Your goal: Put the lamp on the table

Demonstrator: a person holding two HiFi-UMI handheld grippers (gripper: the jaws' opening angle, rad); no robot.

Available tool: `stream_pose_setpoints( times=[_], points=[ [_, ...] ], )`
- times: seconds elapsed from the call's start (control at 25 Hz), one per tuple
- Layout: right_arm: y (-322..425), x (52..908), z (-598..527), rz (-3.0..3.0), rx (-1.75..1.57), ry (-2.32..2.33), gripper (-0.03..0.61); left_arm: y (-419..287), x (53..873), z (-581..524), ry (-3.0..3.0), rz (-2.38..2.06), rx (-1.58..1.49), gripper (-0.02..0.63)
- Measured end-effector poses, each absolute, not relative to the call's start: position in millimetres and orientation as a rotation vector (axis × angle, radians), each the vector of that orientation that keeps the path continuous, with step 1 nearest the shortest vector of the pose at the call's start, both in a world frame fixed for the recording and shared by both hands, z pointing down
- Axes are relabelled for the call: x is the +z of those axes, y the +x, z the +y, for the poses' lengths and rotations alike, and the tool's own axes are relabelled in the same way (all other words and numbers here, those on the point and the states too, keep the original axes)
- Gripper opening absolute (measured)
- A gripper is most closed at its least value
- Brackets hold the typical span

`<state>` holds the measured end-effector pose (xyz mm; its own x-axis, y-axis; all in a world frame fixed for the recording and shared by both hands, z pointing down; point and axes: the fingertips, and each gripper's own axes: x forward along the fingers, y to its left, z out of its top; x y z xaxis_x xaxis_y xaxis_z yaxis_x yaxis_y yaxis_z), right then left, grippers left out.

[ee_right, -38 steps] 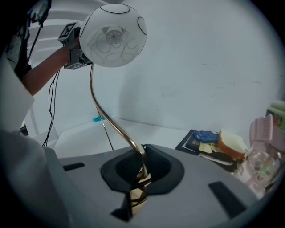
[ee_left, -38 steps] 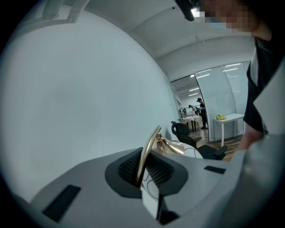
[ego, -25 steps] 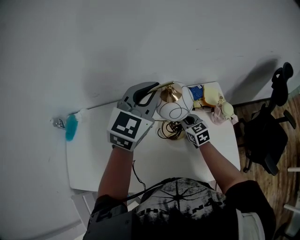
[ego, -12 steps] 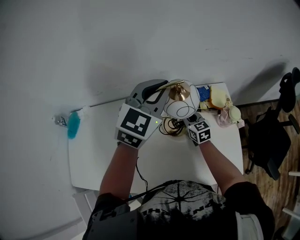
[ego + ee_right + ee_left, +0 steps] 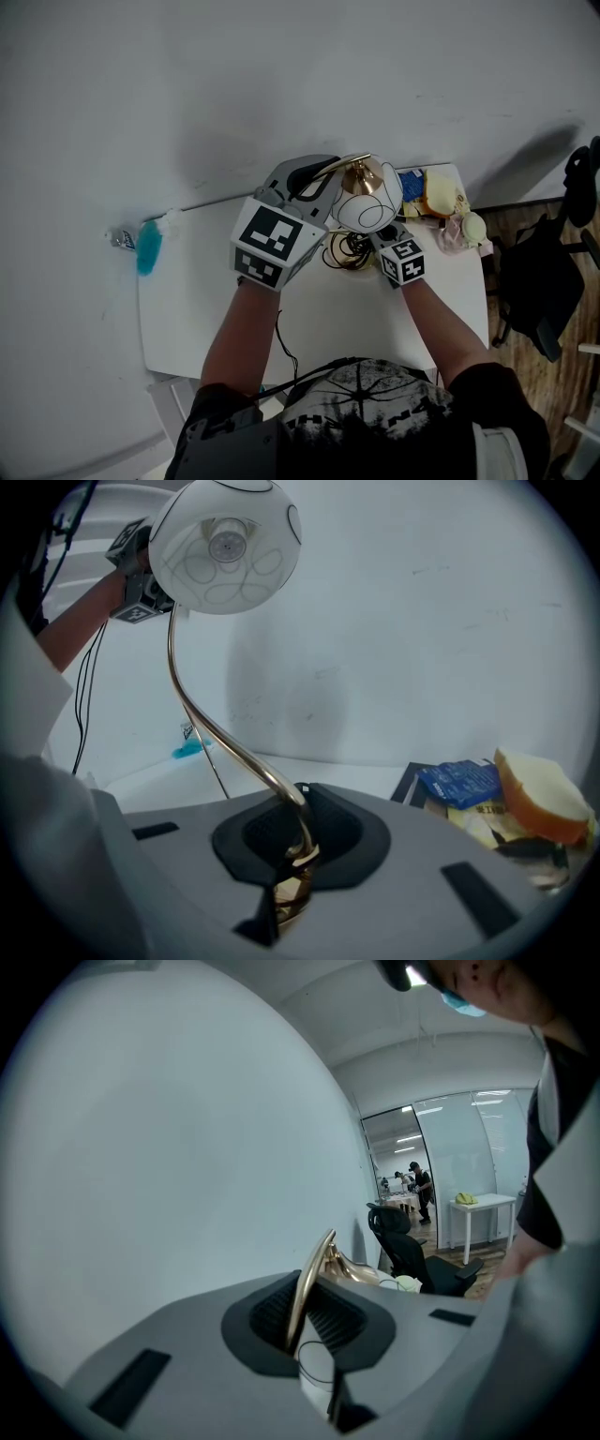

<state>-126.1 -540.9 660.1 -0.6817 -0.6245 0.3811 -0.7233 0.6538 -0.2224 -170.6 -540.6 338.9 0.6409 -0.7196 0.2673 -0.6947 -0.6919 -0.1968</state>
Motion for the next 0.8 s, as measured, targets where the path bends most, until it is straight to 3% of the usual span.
stream_pose_setpoints(
  times=[0.6,0.8],
  points=[
    [-118,668,-538,-2.57,0.479,1.019,0.028,-157,342,-540,-2.785,1.2,-0.531,0.023],
    [-110,673,-536,-2.552,0.519,1.028,0.117,-155,344,-539,-2.78,1.199,-0.537,0.023]
  ],
)
